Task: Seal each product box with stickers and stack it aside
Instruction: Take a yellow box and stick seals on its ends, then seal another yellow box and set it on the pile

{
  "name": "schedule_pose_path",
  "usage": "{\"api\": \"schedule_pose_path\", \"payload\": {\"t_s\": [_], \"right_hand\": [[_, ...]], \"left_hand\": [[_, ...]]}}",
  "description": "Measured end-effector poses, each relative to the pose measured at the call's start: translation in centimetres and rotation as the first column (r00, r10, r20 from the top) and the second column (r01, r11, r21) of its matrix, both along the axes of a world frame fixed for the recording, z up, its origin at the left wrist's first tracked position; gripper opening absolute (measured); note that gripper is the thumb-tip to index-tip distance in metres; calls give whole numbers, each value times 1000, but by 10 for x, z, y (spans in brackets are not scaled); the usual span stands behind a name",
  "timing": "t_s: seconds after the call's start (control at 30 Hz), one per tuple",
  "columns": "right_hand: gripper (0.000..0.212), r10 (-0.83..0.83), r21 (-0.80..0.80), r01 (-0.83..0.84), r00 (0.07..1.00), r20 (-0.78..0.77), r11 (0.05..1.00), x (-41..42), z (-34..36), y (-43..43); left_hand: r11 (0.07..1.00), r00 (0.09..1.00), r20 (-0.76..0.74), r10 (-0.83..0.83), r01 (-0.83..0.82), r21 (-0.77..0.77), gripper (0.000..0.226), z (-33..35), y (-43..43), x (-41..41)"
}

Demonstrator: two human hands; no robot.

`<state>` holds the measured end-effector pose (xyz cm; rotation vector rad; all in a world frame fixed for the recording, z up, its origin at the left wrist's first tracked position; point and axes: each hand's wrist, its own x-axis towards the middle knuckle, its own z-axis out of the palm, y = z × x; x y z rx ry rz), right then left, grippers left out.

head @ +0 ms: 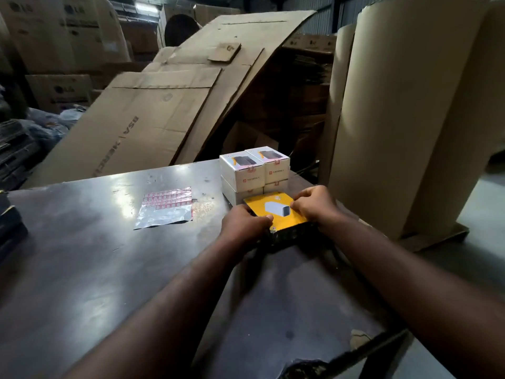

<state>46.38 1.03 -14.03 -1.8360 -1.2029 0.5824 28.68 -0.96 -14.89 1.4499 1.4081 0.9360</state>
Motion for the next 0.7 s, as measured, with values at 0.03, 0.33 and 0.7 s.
{"api": "schedule_pose_path", "payload": {"t_s": [0.03, 0.33, 0.7], "right_hand": [[23, -2, -3, 2, 1000, 26, 1000, -1, 0, 2], [32, 27, 84, -71, 897, 442, 994, -21, 4, -6], [20, 341, 348, -541, 800, 494, 765, -237, 5, -12]], "left_hand": [[1000, 999, -45, 1, 0, 13, 47, 0, 0, 0], [960, 935, -341, 96, 3, 279, 27, 3, -8, -38], [768, 750, -410, 519, -198, 609, 21, 16, -39, -231]]}}
